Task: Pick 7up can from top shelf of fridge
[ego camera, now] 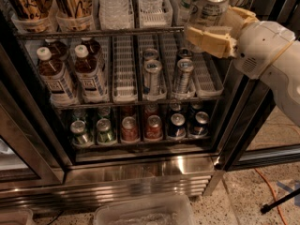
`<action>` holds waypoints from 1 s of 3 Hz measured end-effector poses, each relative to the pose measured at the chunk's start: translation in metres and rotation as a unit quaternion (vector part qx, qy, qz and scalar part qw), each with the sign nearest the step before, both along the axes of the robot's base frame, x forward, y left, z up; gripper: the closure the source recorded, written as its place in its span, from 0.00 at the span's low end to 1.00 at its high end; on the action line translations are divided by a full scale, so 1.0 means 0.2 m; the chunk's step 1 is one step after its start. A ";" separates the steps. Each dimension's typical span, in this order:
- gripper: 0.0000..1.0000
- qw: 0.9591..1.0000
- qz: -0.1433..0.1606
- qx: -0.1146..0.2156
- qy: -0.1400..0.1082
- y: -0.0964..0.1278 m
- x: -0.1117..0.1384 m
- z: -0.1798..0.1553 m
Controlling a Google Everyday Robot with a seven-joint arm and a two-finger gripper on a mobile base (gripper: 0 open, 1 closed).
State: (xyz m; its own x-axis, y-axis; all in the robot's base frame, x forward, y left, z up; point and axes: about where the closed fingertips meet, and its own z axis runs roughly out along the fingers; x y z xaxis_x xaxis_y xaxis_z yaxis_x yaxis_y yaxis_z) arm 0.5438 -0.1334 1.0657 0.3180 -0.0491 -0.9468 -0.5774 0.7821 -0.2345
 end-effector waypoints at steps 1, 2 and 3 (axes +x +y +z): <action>1.00 0.999 0.039 -0.013 0.013 0.06 -0.02 -0.02; 1.00 0.991 0.111 -0.062 0.052 0.17 -0.10 -0.07; 1.00 0.972 0.194 -0.087 0.101 0.28 -0.26 -0.16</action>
Offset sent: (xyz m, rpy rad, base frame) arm -0.0834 0.0590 -0.0344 -0.2216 0.2504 0.5624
